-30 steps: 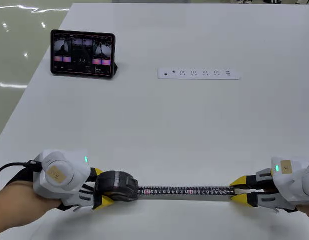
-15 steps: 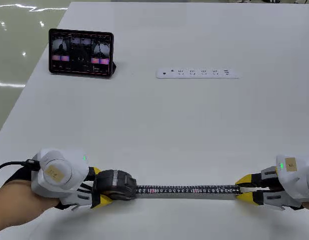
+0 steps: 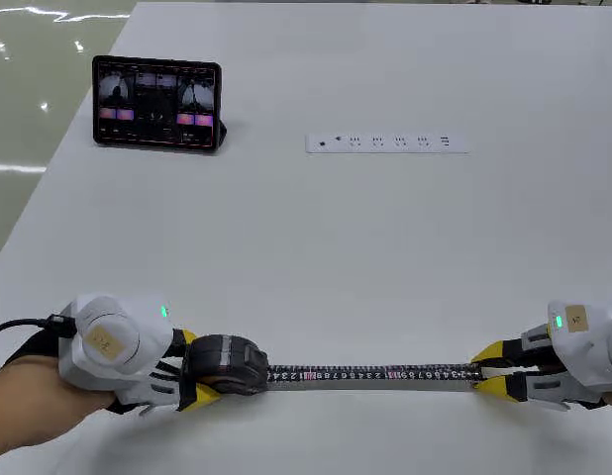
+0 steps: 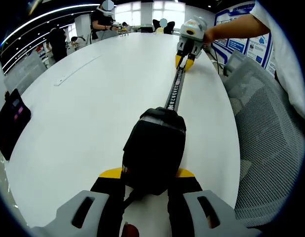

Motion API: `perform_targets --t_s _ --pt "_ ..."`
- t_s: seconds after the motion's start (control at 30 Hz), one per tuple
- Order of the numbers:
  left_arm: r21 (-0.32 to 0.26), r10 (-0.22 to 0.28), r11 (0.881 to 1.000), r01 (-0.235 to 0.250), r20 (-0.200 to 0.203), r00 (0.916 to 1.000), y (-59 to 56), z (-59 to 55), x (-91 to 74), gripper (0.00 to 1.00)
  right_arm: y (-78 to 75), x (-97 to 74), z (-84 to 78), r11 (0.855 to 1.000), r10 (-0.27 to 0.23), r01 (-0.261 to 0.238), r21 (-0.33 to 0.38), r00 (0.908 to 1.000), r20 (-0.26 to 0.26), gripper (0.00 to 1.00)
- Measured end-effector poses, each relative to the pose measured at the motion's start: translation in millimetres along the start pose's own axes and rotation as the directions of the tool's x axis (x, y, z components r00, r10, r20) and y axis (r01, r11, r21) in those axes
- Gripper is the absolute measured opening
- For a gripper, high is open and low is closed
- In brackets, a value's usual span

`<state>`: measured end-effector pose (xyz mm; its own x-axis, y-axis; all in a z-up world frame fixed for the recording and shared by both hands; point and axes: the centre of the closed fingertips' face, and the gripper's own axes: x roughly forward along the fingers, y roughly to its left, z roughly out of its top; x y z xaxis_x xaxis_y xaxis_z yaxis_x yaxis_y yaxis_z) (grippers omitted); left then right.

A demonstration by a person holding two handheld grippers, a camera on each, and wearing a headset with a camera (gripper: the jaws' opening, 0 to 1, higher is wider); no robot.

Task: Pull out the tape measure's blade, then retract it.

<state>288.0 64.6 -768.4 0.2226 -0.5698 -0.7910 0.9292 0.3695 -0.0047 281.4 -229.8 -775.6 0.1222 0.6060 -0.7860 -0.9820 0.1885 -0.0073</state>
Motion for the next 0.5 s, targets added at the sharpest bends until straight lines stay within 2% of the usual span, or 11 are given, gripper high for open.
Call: perform_targets --t_s 0.2,0.5 --pt "0.001 0.006 1.0 -0.006 -0.003 1.0 0.4 0.3 0.4 0.28 0.5 -3.5 2.8 1.0 0.007 -0.007 0.017 0.9999 -0.016 0.09" --pt "0.007 0.018 1.0 -0.018 -0.011 0.9998 0.2 0.7 0.4 0.29 1.9 -2.7 3.5 1.0 0.014 -0.015 -0.004 0.9988 -0.047 0.11"
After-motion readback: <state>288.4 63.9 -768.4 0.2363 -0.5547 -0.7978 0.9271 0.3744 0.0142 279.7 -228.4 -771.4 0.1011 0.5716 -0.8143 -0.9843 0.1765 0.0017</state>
